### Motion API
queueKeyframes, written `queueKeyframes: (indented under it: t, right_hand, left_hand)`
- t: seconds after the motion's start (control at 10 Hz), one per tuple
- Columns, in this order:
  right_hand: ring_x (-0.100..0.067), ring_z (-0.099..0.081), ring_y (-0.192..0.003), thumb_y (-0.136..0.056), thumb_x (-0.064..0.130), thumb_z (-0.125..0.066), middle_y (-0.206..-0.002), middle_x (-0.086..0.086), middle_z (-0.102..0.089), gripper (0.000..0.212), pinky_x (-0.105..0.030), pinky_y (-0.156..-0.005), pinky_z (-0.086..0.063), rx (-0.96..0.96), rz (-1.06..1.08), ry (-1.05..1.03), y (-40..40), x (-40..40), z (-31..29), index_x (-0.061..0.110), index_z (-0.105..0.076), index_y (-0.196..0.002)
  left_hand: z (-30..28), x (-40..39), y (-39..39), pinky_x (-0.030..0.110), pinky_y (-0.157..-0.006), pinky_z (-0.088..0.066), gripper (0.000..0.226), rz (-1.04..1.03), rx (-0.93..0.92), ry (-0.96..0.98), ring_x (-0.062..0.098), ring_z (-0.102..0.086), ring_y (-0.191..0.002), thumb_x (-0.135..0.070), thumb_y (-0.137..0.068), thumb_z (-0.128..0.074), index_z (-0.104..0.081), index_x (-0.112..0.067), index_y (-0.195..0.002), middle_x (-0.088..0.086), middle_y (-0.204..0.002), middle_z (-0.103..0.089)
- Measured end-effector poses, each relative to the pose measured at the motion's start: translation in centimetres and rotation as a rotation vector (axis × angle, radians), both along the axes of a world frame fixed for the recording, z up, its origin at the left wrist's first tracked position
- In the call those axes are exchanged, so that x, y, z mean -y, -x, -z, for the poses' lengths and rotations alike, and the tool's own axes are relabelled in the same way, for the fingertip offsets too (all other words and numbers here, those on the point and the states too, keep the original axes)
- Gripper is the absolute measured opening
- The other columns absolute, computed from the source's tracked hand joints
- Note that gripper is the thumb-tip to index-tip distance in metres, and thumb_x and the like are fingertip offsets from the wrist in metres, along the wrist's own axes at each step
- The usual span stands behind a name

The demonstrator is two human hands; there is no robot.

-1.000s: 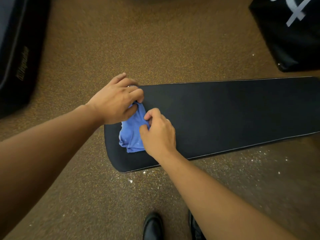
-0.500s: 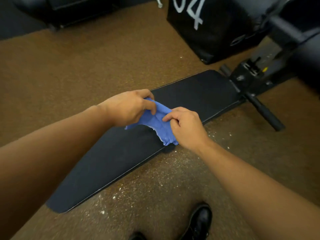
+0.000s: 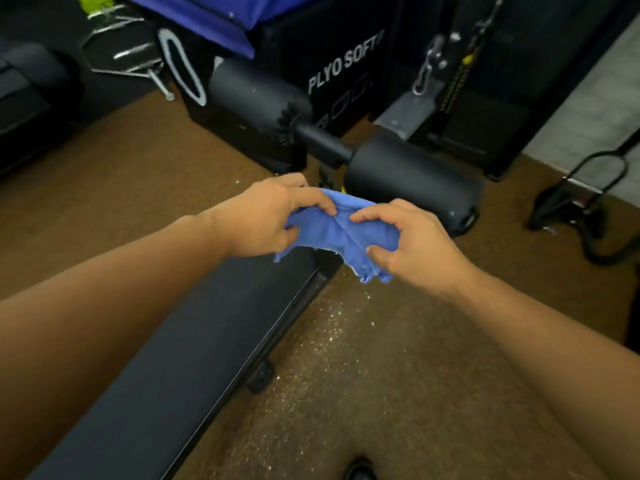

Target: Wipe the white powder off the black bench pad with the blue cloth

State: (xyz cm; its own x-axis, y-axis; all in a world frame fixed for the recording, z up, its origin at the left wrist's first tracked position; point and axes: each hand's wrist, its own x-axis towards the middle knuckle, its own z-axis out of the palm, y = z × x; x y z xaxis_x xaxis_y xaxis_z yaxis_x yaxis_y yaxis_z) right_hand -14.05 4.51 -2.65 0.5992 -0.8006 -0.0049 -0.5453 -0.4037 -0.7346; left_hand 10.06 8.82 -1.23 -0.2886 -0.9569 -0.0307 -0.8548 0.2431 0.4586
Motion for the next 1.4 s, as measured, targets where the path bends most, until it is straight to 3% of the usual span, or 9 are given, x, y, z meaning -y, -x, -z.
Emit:
queueKeyframes:
  t: [0.2,0.3,0.5,0.7,0.8,0.9,1.0,1.2,1.4]
  right_hand:
    - [-0.005,-0.055,-0.098,-0.074,0.003,-0.073,-0.109,-0.002,-0.059,0.057,-0.001,-0.083,-0.033,0.071,0.188,0.179,5.4,5.5,-3.8,0.029,-0.062,-0.123]
    - [-0.009,-0.055,-0.104,-0.076,0.008,-0.074,-0.113,0.002,-0.057,0.061,0.001,-0.082,-0.033,0.05,0.282,0.163,6.8,7.1,-3.9,0.028,-0.059,-0.13]
    - [-0.008,-0.048,-0.103,-0.076,0.011,-0.077,-0.114,0.003,-0.049,0.067,0.005,-0.073,-0.03,-0.011,0.391,0.052,7.1,7.9,-2.5,0.024,-0.053,-0.137]
    - [-0.007,-0.046,-0.105,-0.078,0.012,-0.075,-0.119,0.006,-0.044,0.066,0.005,-0.075,-0.03,-0.009,0.42,0.01,7.0,7.6,-2.2,0.025,-0.052,-0.138]
    - [-0.01,-0.043,-0.114,-0.077,0.02,-0.077,-0.125,0.006,-0.04,0.072,-0.001,-0.083,-0.029,-0.075,0.399,-0.016,6.9,7.5,-1.9,0.027,-0.047,-0.142]
    - [-0.017,-0.023,-0.139,-0.078,0.036,-0.074,-0.152,0.005,-0.028,0.076,-0.026,-0.107,-0.023,-0.249,0.351,0.069,7.1,7.5,-1.4,0.03,-0.041,-0.146]
    - [-0.017,-0.006,-0.148,-0.076,0.055,-0.059,-0.161,0.006,-0.017,0.083,-0.046,-0.118,-0.018,-0.346,0.283,0.154,7.0,7.2,-1.1,0.027,-0.034,-0.149]
    - [-0.016,-0.016,-0.146,-0.074,0.057,-0.042,-0.156,0.007,-0.029,0.083,-0.049,-0.115,-0.026,-0.356,0.249,0.15,6.9,6.8,-0.8,0.027,-0.026,-0.15]
    - [-0.017,-0.013,-0.148,-0.078,0.061,-0.046,-0.16,0.007,-0.023,0.083,-0.049,-0.117,-0.022,-0.314,0.245,0.125,7.8,7.0,-2.0,0.033,-0.021,-0.152]
  left_hand:
    - [-4.9,9.0,4.2,0.01,-0.085,-0.038,0.068,0.097,-0.043,0.055,0.014,-0.048,-0.1,0.004,-0.076,-0.062,-0.058,-0.04,-0.128,-0.001,-0.115,-0.042]
    - [-5.5,11.5,6.0,0.028,-0.088,-0.047,0.075,0.113,-0.007,0.012,0.019,-0.048,-0.103,0.003,-0.076,-0.061,-0.052,-0.043,-0.134,-0.002,-0.119,-0.035]
    - [-4.0,14.2,6.7,0.022,-0.063,-0.044,0.084,0.18,0.196,-0.073,0.019,-0.049,-0.083,-0.001,-0.08,-0.063,-0.035,-0.046,-0.146,0.0,-0.136,-0.024]
    - [-2.5,14.7,5.1,0.028,-0.07,-0.045,0.072,0.139,0.105,-0.032,0.01,-0.049,-0.077,-0.008,-0.079,-0.064,-0.044,-0.041,-0.14,-0.003,-0.126,-0.035]
    - [-2.0,14.6,4.8,0.027,-0.078,-0.043,0.072,0.138,0.134,-0.012,0.013,-0.048,-0.093,-0.018,-0.076,-0.068,-0.043,-0.042,-0.139,-0.002,-0.129,-0.034]
    - [-1.1,14.7,4.8,0.054,-0.107,-0.028,0.078,0.18,0.252,0.103,0.028,-0.016,-0.142,-0.031,-0.067,-0.065,-0.042,-0.036,-0.14,0.005,-0.158,-0.016]
    - [-0.6,14.7,5.1,0.058,-0.116,-0.008,0.078,0.25,0.294,0.175,0.021,0.005,-0.151,-0.031,-0.066,-0.057,-0.04,-0.028,-0.142,0.001,-0.165,-0.005]
    - [0.6,14.7,4.7,0.051,-0.117,-0.024,0.083,0.286,0.202,0.106,0.018,-0.016,-0.15,-0.03,-0.072,-0.046,-0.025,-0.023,-0.152,0.0,-0.161,-0.025]
    - [-1.2,14.6,5.3,0.049,-0.12,-0.012,0.084,0.279,0.332,0.118,0.016,-0.014,-0.15,-0.043,-0.072,-0.044,-0.025,-0.029,-0.152,-0.004,-0.162,-0.022]
